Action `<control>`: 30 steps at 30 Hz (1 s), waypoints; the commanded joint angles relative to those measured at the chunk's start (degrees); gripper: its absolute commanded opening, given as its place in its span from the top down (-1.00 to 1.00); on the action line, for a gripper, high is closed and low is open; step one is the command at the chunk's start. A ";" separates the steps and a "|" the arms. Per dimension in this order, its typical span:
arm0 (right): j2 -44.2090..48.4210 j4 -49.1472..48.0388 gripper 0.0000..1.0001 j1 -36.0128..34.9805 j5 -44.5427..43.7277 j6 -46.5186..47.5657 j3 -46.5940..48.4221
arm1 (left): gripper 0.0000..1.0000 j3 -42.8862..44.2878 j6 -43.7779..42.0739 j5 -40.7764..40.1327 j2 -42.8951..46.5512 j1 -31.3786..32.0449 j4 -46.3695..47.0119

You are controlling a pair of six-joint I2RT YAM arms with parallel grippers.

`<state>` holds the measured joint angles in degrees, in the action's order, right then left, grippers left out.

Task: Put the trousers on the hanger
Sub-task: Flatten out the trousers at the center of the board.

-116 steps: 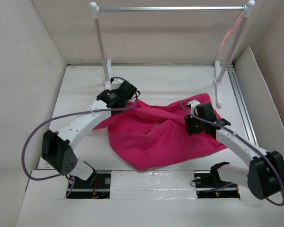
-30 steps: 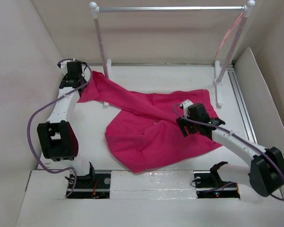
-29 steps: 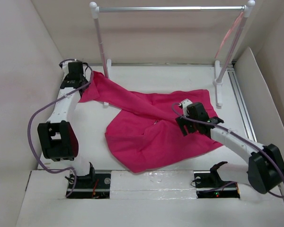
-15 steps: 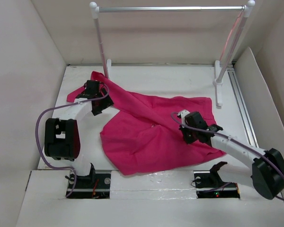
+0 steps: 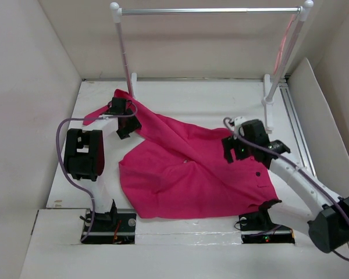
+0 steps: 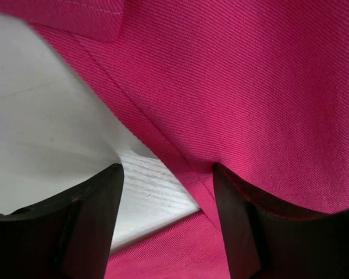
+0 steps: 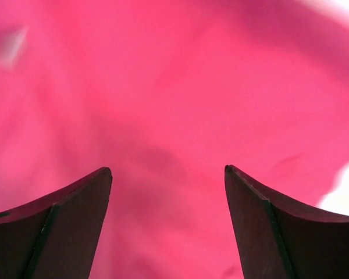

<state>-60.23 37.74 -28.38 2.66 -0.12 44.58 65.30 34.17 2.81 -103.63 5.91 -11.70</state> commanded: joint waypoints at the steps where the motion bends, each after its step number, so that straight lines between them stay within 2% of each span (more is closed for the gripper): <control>1: -5.66 -11.40 -0.67 10.77 -3.10 5.21 3.68 | -0.15 2.73 -0.07 1.32 0.97 -0.20 1.68; 2: -7.08 -13.46 -0.68 15.59 -3.18 5.13 3.41 | -0.10 2.82 -0.33 1.50 1.24 -0.20 1.34; 4: -9.55 -18.19 -0.63 19.66 -3.79 3.82 3.06 | -0.06 2.73 -1.30 2.55 2.64 -0.20 0.72; 7: -12.45 -21.72 -0.60 27.31 -3.45 2.06 2.97 | 0.10 0.72 -1.48 3.25 6.14 -0.20 0.89; 9: -14.39 -22.53 -0.60 31.17 -4.15 0.92 3.32 | 0.13 -2.27 -0.16 4.13 8.52 -0.20 2.56; 13: -18.86 -21.91 -0.68 35.58 -6.00 -1.53 5.96 | 0.11 -4.91 0.37 2.30 12.92 0.94 3.27; 16: -24.84 -22.27 -0.71 37.69 -0.92 -3.57 7.36 | 0.07 -4.57 0.02 -0.08 12.76 0.94 2.57; 20: -30.64 -24.46 -0.67 37.70 4.19 -5.50 8.77 | 0.05 -1.94 0.19 -4.02 12.49 0.94 0.81; 22: -32.84 -26.21 -0.57 37.70 5.60 -6.82 8.95 | 0.05 -1.23 0.37 -6.23 13.02 0.94 0.89; 23: -33.72 -27.01 -0.48 38.74 9.00 -7.26 8.86 | 0.04 0.17 0.11 -7.02 13.02 0.94 0.63; 24: -34.51 -27.71 0.13 39.36 10.43 -8.22 8.69 | 0.04 1.22 0.10 -9.03 12.76 0.94 0.02; 25: -35.22 -28.50 0.56 39.98 11.48 -8.75 8.51 | 0.04 2.45 0.10 -9.83 12.15 0.94 -0.86; 26: -35.05 -29.12 0.88 41.11 12.54 -9.19 8.07 | 0.04 4.99 0.19 -10.27 11.79 0.94 -2.60; 27: -34.00 -29.91 1.00 41.13 12.29 -9.72 7.46 | 0.04 5.88 0.28 -11.24 11.61 0.94 -3.32; 30: -25.49 -29.74 1.00 41.65 4.48 -8.59 5.87 | 0.05 7.65 0.45 -13.26 12.66 0.94 -4.20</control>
<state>-92.71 12.05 12.32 10.50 -8.01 50.50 69.76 34.00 -6.22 -92.27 6.76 -14.11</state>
